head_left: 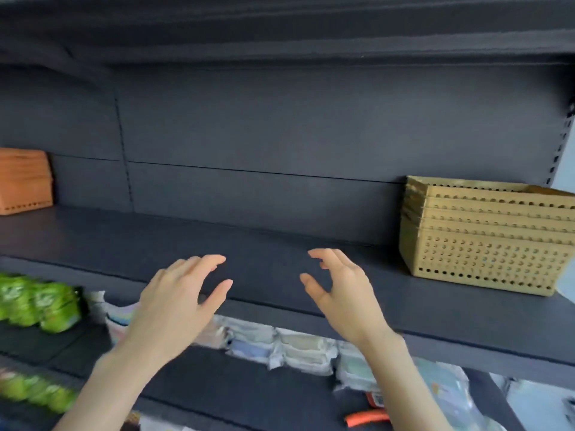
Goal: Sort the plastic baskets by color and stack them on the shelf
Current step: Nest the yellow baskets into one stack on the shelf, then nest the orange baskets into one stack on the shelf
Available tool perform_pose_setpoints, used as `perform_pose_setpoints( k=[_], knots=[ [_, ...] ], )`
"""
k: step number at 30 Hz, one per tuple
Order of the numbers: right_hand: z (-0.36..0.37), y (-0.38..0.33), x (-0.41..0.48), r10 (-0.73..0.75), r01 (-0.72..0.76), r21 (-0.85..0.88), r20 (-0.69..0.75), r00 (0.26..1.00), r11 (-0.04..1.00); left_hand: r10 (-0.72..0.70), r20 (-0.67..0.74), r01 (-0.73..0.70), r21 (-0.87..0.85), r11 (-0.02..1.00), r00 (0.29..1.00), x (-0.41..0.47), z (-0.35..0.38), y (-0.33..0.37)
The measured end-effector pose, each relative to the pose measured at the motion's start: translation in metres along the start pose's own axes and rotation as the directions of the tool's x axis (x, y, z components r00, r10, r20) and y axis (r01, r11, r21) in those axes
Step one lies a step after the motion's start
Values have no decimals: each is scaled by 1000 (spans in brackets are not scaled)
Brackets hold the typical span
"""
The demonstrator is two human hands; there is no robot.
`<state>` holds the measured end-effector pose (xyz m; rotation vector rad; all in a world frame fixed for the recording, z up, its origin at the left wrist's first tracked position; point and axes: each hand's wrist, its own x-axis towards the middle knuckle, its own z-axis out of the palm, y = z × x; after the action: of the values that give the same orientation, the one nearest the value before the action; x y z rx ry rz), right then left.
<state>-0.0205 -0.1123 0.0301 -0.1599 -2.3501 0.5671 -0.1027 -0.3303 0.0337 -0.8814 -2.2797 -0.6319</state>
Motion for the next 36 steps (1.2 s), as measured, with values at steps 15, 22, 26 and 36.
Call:
perform_pose_setpoints(
  k=[15,22,26,36],
  knots=[
    [218,-238,112,-237,240,271,-45,971,932,-98,-158,123,154,980,983,-5,-125,-294],
    [345,-335,179,-260,237,355,18,965,904,-160,-156,197,268,943,975,13,-163,-442],
    [408,-396,214,-306,273,365,36,951,890,-233,-197,282,282,917,952,14,-185,-529],
    [581,-522,261,-262,229,254,104,960,940,-244,-106,263,253,931,964,16,-202,-751]
  ],
)
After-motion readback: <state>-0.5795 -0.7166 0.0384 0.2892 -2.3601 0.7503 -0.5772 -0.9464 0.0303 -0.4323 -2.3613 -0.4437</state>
